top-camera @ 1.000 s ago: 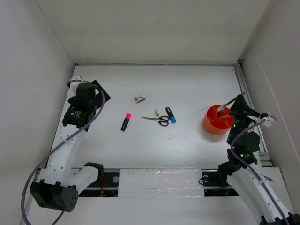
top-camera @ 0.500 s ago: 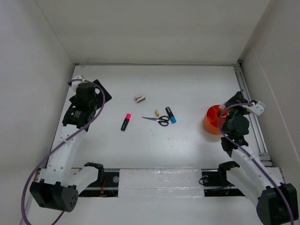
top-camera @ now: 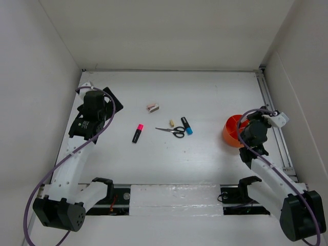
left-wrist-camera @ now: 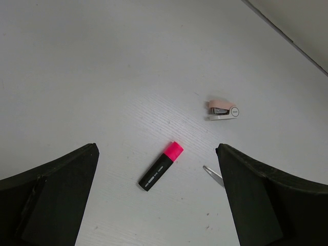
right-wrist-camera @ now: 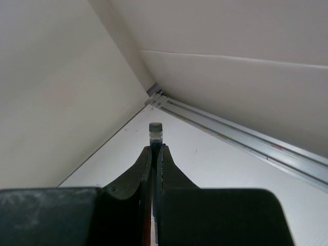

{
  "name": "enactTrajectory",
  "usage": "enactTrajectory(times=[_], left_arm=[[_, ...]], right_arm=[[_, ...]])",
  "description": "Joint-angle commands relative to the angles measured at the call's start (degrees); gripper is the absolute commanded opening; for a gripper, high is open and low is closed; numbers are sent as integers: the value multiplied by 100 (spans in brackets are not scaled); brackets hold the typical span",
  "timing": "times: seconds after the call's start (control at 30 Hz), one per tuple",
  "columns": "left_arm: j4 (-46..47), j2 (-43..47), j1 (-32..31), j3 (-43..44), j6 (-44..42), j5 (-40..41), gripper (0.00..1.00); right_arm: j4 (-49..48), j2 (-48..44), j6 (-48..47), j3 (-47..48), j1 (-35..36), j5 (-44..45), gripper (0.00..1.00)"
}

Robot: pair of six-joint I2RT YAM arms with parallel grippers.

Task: Sort the stationery into containers
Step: Place the pen in the storage box.

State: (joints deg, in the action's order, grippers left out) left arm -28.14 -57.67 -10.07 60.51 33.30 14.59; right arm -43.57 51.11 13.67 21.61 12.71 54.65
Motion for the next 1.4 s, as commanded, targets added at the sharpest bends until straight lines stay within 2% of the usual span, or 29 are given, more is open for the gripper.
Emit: enactTrajectory(times=[0.0,0.2,0.4,0.77,1.07,1.13,1.2,1.23,1.27,1.37], left_arm=[[177,19,-4,-31,-96,-44,100],[177,19,-4,-31,-96,-44,100],[177,19,-4,-31,-96,-44,100],[177,19,-4,-31,-96,-97,100],[177,19,-4,-31,-96,-97,100],[177,19,-4,-31,-96,-97,100],[177,19,-4,-31,-96,-97,100],[177,19,-4,-31,-96,-97,100],[177,19,-4,-31,-96,-97,100],[177,19,-4,-31,-96,-149,100]], right_arm=[[68,-83,398,64,-49,441,0],[314,-84,479,63,-49,441,0],[955,-277,733,63,-49,502,0],[1070,-50,918,-51,56,388,0],[1070,241,856,125,223,730,0],[1070,241,856,125,223,731,4],[1131,294,856,177,223,731,20],[1132,294,856,177,223,731,20],[1132,294,856,177,223,731,31],[1132,233,856,177,276,679,45]])
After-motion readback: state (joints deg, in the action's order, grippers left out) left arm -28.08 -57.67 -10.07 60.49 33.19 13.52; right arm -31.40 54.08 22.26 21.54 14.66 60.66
